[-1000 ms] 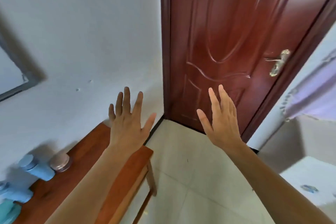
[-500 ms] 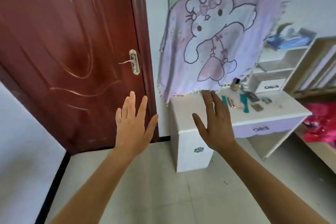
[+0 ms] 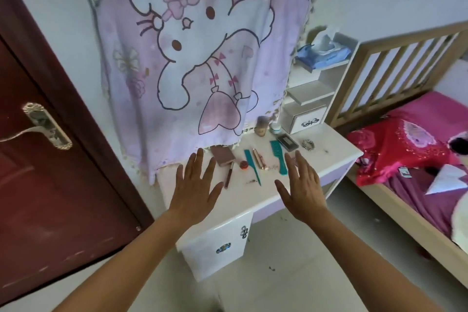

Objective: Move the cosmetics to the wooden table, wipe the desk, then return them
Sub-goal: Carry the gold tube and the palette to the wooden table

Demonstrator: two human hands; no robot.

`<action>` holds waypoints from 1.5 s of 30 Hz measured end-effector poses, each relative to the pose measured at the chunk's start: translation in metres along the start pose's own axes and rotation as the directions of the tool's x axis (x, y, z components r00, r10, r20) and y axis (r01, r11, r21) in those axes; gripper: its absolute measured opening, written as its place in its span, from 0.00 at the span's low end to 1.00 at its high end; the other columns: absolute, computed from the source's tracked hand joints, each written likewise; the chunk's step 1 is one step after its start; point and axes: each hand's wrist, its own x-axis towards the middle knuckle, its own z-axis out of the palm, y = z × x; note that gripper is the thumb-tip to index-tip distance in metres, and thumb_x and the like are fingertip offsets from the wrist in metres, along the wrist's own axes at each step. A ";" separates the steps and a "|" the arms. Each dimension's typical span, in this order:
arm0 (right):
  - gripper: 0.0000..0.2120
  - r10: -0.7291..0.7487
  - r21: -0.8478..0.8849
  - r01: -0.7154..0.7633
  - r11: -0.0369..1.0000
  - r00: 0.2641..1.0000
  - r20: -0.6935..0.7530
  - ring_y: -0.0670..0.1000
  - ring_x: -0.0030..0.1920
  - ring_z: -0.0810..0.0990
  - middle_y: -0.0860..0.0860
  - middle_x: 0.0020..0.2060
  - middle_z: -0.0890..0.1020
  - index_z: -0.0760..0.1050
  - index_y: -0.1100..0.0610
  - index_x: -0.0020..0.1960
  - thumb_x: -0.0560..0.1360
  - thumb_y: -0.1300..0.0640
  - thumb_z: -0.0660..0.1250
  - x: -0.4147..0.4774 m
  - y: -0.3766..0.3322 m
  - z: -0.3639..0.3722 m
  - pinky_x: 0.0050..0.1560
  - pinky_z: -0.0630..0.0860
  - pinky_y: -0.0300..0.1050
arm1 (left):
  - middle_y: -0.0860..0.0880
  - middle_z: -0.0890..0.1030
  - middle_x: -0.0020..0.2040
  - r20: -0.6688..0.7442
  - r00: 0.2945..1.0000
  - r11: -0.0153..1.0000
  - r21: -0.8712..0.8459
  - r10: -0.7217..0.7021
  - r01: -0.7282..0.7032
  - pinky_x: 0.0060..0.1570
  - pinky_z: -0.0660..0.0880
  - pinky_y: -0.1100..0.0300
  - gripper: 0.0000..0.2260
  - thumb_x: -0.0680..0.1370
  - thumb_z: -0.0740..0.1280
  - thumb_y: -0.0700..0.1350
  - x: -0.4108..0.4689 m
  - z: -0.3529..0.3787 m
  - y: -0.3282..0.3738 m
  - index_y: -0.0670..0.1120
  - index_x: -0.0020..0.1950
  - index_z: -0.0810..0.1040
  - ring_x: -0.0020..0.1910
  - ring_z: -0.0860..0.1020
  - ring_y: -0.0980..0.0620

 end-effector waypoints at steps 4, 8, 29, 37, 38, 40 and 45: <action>0.38 0.164 0.045 -0.166 0.985 0.986 0.037 0.61 0.78 0.54 0.55 0.80 0.47 0.42 0.49 0.80 0.79 0.42 0.59 0.055 0.040 0.006 0.75 0.57 0.60 | 0.43 0.47 0.80 0.080 0.990 0.993 0.004 0.114 -0.115 0.74 0.54 0.41 0.28 0.82 0.51 0.59 0.083 0.015 0.012 0.48 0.79 0.56 0.78 0.49 0.42; 0.38 0.235 0.049 -0.239 0.970 0.969 0.074 0.60 0.78 0.52 0.55 0.80 0.44 0.38 0.49 0.80 0.80 0.42 0.58 0.090 0.083 0.020 0.76 0.55 0.59 | 0.45 0.50 0.80 0.151 0.979 0.990 0.008 0.139 -0.142 0.74 0.52 0.41 0.32 0.79 0.37 0.64 0.147 0.045 0.034 0.50 0.78 0.56 0.78 0.50 0.42; 0.37 -0.096 0.101 0.042 0.994 0.779 0.620 0.59 0.78 0.53 0.56 0.80 0.49 0.44 0.50 0.80 0.79 0.47 0.63 0.299 0.288 0.152 0.71 0.64 0.56 | 0.42 0.47 0.80 0.508 0.809 0.947 0.046 -0.296 0.317 0.74 0.55 0.45 0.31 0.82 0.52 0.60 0.285 0.211 0.133 0.48 0.80 0.47 0.78 0.51 0.43; 0.32 -0.058 0.102 -0.011 0.995 0.760 0.647 0.63 0.76 0.55 0.59 0.79 0.52 0.47 0.48 0.80 0.81 0.48 0.59 0.314 0.274 0.199 0.73 0.60 0.57 | 0.41 0.73 0.60 0.500 0.734 0.826 -0.063 -0.460 0.561 0.49 0.76 0.45 0.21 0.80 0.62 0.50 0.312 0.260 0.130 0.44 0.70 0.65 0.57 0.73 0.37; 0.32 -0.040 0.089 -0.024 0.996 0.758 0.651 0.63 0.76 0.55 0.59 0.78 0.52 0.48 0.48 0.80 0.81 0.48 0.59 0.316 0.272 0.204 0.73 0.59 0.57 | 0.41 0.74 0.58 0.500 0.729 0.817 -0.070 -0.469 0.573 0.48 0.76 0.46 0.19 0.80 0.62 0.49 0.315 0.266 0.129 0.44 0.68 0.66 0.55 0.74 0.37; 0.30 -0.020 0.065 -0.029 0.997 0.757 0.653 0.62 0.76 0.57 0.60 0.78 0.54 0.51 0.49 0.80 0.81 0.48 0.59 0.317 0.268 0.214 0.73 0.60 0.56 | 0.41 0.75 0.56 0.496 0.736 0.814 -0.096 -0.460 0.573 0.47 0.74 0.47 0.16 0.80 0.61 0.47 0.318 0.276 0.128 0.44 0.65 0.67 0.52 0.76 0.39; 0.25 0.035 0.032 -0.067 0.997 0.808 0.588 0.61 0.67 0.69 0.59 0.68 0.70 0.65 0.50 0.72 0.78 0.46 0.65 0.320 0.260 0.224 0.63 0.73 0.56 | 0.43 0.77 0.54 0.465 0.766 0.814 -0.150 -0.443 0.561 0.41 0.73 0.50 0.12 0.80 0.60 0.47 0.324 0.289 0.124 0.46 0.62 0.66 0.48 0.78 0.42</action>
